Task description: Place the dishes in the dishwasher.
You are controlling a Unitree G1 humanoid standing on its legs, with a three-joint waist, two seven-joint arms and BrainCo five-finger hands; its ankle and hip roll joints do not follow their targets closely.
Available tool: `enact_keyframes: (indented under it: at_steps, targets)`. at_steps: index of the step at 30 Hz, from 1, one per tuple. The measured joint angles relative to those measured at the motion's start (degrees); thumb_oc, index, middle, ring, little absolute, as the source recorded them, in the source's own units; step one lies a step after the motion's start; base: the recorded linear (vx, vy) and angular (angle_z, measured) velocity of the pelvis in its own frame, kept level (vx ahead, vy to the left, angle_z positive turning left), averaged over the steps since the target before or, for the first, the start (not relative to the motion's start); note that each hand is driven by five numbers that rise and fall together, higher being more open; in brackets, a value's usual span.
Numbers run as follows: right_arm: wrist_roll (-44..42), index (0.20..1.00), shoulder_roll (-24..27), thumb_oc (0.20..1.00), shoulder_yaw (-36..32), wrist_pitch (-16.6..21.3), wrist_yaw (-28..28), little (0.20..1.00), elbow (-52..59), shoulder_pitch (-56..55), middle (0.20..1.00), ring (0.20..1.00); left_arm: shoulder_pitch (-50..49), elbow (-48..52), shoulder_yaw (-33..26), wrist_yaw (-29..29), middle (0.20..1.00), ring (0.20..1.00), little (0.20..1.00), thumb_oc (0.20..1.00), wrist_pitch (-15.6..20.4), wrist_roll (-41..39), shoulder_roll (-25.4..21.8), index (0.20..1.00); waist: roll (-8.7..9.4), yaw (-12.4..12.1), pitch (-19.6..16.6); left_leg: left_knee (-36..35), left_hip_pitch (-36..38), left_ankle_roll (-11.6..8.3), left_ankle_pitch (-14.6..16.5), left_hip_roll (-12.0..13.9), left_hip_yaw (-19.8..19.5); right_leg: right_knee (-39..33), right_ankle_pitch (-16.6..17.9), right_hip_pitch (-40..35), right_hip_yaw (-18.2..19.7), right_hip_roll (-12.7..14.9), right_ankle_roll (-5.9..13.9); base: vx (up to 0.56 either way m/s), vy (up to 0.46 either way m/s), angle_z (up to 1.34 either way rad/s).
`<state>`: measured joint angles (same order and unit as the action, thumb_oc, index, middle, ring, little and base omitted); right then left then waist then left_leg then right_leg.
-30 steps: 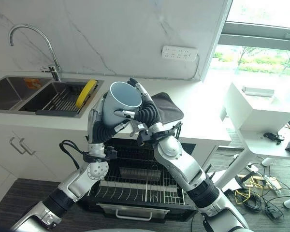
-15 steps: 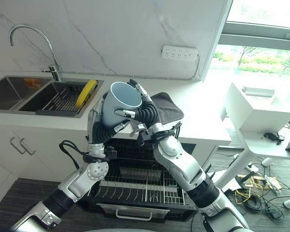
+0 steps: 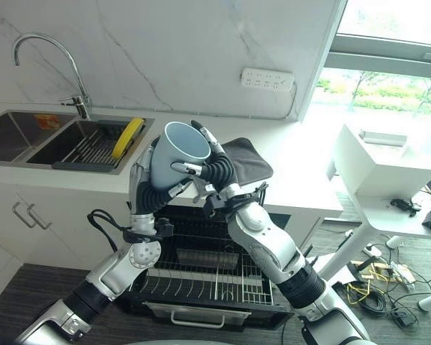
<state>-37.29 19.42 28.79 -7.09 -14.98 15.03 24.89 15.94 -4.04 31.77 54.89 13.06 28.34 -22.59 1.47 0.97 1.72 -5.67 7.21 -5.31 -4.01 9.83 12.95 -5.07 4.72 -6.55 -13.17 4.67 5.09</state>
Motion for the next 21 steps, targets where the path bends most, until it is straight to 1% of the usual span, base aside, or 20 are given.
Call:
enact_keyframes:
  at_steps: [7,10,21]
  targets:
    - [0.0,1.0,-0.1,1.0,0.0,0.1,0.4,1.0,-0.1,0.0,1.0,1.0,0.0,0.0,0.0,0.6,0.2,0.2,0.2,0.2,0.1,0.6,-0.2,0.2,0.01,0.0,0.0,0.0,0.0,0.0,0.0,0.0,0.0,0.0,0.0,0.0,0.0,0.0,0.02,0.0,0.0,0.0]
    - [-1.0,1.0,-0.1,1.0,0.0,0.2,0.7,1.0,-0.1,0.0,1.0,1.0,0.0,-0.1,-0.1,0.7,0.2,0.2,0.2,0.2,0.0,2.0,-0.5,0.2,0.05,-0.1,0.0,0.0,0.0,0.0,0.0,0.0,0.0,0.0,0.0,0.0,0.0,0.0,0.02,0.0,0.0,0.0]
    - [-2.2,1.0,-0.2,1.0,0.0,0.1,1.6,1.0,-1.1,0.0,1.0,1.0,0.0,-0.8,-0.1,1.2,0.2,0.2,0.2,0.2,0.2,2.2,-0.8,0.2,0.48,0.0,0.0,0.0,0.0,-0.01,0.0,0.0,0.0,0.0,0.0,0.0,0.0,0.0,0.03,0.0,0.0,0.0]
